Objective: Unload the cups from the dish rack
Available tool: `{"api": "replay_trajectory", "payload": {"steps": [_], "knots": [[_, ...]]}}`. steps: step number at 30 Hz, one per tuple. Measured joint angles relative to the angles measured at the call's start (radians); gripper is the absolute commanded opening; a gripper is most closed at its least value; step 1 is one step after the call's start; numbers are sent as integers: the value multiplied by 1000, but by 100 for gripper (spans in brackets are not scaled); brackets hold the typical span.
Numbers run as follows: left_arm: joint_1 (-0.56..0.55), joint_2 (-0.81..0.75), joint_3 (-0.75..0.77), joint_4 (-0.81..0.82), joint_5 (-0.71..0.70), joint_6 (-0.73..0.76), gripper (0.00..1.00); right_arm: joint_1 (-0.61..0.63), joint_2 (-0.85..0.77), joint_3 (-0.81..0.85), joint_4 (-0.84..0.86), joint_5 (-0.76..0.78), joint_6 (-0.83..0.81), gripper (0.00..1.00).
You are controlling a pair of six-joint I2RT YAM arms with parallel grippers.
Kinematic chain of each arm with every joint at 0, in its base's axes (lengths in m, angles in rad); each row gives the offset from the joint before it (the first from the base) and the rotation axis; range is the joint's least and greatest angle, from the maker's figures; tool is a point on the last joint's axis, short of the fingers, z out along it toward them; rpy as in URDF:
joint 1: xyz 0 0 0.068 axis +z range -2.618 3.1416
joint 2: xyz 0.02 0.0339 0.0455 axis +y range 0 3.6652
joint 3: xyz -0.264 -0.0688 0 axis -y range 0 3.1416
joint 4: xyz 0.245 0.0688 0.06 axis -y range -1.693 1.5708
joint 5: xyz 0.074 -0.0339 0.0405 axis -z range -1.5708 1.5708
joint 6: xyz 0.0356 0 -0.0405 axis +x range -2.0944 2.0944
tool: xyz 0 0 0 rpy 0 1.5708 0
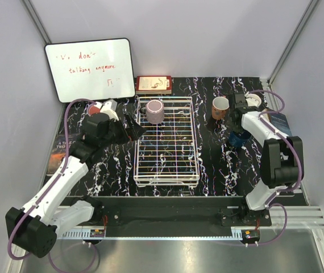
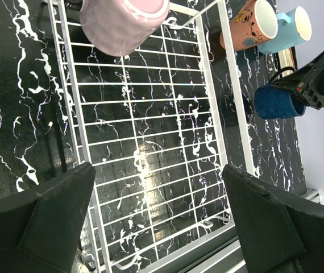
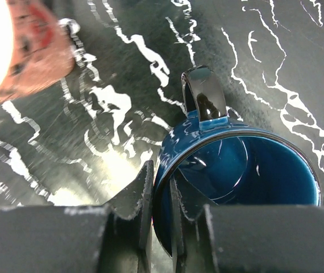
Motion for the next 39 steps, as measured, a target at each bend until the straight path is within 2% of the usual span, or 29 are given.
{"api": "replay_trajectory", "payload": {"steps": [11,19,22,23,26,27,29,30,36,37,39], "knots": [[0,12,0,-9,-27,2,99,-29,142,65,27,19,-6,0],[-6,16,0,-27,-54,3,99,-29,177,96,27,71,-5,1],[-8,16,0,-28,-63,8,99,-29,177,95,26,79,1,14],[-8,16,0,-28,-64,8,99,-30,177,95,26,79,2,22],[-8,16,0,-28,-72,11,99,-29,159,84,23,77,5,32],[-8,16,0,-28,-74,11,99,-29,145,79,19,76,6,41],[-8,16,0,-29,-79,11,99,-24,103,76,14,77,8,49],[-8,16,0,-29,-81,11,99,-21,78,76,16,78,3,58],[-8,16,2,-36,-100,18,99,28,-77,76,19,74,-5,75],[-8,16,5,-43,-103,19,99,35,-95,76,18,68,-5,82],[-8,20,14,-58,-113,25,99,54,-139,76,17,48,-3,89]]}}
